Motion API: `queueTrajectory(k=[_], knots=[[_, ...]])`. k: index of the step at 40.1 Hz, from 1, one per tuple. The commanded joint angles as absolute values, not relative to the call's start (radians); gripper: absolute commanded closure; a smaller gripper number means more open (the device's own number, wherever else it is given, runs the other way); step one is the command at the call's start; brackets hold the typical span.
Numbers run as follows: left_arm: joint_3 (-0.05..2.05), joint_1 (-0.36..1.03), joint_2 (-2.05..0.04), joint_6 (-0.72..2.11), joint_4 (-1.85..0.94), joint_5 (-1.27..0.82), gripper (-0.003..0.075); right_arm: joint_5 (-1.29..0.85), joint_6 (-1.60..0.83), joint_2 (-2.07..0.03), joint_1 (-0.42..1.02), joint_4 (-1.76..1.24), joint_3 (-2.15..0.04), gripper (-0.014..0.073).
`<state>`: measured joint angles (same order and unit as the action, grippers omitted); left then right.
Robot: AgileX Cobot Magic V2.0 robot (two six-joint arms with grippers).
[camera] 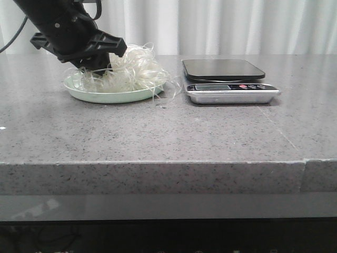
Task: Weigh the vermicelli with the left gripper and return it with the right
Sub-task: 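Lower the left gripper onto the vermicelli pile and close on it, then lift the vermicelli with the left gripper and carry it over the scale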
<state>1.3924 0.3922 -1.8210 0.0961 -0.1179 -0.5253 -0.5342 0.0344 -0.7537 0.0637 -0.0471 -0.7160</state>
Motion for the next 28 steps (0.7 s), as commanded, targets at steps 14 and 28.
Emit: queueTrajectory(k=[14, 28], knots=[[1.633, 0.398, -1.695, 0.092, -0.128, -0.599, 0.0563, -0.474, 0.025, -0.754, 0.060, -0.040, -0.750, 0.0071], [1.844, 0.453, -1.689, 0.092, -0.133, -0.568, 0.0563, -0.474, 0.025, -0.754, 0.060, -0.040, -0.750, 0.0071]])
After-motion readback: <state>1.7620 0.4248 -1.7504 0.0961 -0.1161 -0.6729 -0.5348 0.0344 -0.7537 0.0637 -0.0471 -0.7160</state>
